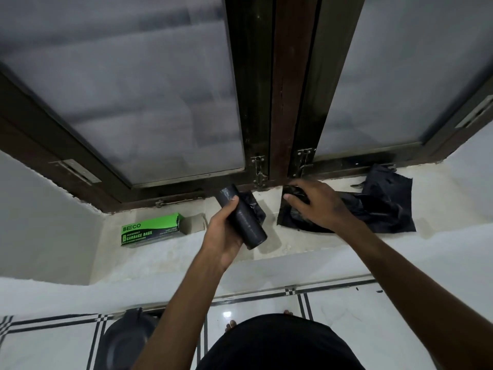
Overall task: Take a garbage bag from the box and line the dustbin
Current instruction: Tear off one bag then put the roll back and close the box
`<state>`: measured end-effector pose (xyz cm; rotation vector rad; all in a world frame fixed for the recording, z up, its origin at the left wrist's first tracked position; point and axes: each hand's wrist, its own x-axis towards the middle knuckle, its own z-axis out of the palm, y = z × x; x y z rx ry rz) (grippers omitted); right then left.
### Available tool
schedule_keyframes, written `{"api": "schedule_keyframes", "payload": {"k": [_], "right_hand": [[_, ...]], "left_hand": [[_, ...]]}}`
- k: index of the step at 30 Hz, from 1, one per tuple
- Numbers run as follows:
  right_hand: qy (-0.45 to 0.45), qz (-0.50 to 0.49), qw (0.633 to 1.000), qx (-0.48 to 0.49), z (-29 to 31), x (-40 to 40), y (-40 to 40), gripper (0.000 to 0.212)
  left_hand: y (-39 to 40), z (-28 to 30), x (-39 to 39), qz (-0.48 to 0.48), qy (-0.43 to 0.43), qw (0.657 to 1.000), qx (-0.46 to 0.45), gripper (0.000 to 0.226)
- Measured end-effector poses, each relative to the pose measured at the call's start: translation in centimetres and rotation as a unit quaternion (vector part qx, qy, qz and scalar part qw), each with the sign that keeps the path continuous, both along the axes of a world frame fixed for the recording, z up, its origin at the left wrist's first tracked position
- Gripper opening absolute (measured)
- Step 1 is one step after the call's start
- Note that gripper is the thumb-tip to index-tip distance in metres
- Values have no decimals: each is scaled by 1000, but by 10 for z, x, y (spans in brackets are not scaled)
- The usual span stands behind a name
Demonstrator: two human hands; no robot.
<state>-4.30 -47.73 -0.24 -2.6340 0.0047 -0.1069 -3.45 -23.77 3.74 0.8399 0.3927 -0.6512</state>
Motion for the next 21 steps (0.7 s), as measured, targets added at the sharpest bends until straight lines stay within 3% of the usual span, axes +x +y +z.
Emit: {"api": "schedule_keyframes", "payload": {"k": [3, 5, 6, 8, 10, 13, 15, 18, 19, 21], "right_hand": [[28, -2, 994, -101, 0, 2, 6, 46], [-9, -20, 994, -104, 9, -2, 12, 42], [-37, -40, 997, -52, 17, -7, 18, 36], [-56, -89, 983, 152, 35, -21, 34, 27], [18, -98, 936, 337, 44, -33, 54, 30], [118, -85, 868, 476, 32, -47, 77, 56], [153, -78, 802, 573, 24, -49, 91, 72], [164, -75, 695, 696, 24, -37, 103, 78], [161, -73, 673, 718, 25, -31, 105, 76], [150, -75, 668, 725, 27, -21, 107, 66]], "left_hand": [[-2, -2, -3, 9, 10, 1000, -25, 35], [3, -3, -2, 13, 4, 999, -35, 41], [5, -4, 0, 10, -3, 999, -32, 44], [9, -5, 1, 10, -20, 1000, -21, 53], [10, -4, 4, 30, -34, 999, -28, 56], [13, 0, 9, 56, -49, 995, -60, 49], [17, 1, 12, 47, -74, 993, -83, 45], [23, 5, 15, 33, -107, 991, -75, 46], [26, 7, 15, 35, -119, 990, -63, 46], [34, 8, 16, 36, -165, 986, -12, 48]]}}
